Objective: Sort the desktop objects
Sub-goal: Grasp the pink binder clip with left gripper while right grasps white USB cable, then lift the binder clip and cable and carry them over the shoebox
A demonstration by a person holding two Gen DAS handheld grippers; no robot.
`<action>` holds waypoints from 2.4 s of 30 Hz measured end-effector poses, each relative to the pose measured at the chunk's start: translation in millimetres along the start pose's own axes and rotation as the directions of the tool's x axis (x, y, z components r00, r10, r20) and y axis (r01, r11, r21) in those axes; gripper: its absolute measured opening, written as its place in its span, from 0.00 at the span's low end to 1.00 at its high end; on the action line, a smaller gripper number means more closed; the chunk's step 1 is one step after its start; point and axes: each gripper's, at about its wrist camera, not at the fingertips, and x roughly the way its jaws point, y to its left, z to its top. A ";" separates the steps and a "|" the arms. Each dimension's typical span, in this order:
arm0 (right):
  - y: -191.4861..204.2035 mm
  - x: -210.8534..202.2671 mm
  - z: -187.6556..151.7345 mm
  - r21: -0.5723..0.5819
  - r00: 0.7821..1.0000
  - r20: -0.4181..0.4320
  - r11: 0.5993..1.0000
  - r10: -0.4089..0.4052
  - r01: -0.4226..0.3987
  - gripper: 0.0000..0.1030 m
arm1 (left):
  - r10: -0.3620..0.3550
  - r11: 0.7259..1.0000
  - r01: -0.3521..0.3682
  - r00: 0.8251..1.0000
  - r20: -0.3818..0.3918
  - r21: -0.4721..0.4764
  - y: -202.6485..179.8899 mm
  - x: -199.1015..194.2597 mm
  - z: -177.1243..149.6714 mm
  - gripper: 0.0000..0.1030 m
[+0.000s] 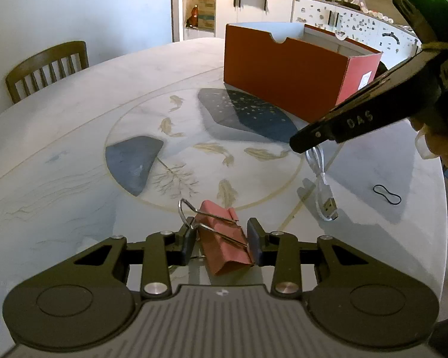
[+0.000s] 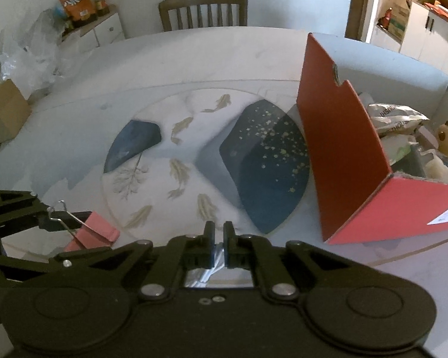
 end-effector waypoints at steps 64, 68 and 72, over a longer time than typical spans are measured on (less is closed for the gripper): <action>-81.9 -121.4 5.8 0.077 0.993 0.120 0.997 -0.014 0.005 0.10 | -0.135 0.990 0.139 0.980 0.147 -0.019 -91.8 -30.6 141.4 0.27; -107.3 -130.8 11.5 0.084 0.989 0.144 0.996 -0.028 0.016 0.10 | -0.138 0.990 0.141 0.977 0.162 -0.006 -105.7 -23.4 162.5 0.27; -135.2 -137.4 18.6 0.087 0.986 0.164 0.996 -0.042 0.028 0.10 | -0.132 0.991 0.133 0.976 0.171 0.005 -120.7 -13.7 182.0 0.27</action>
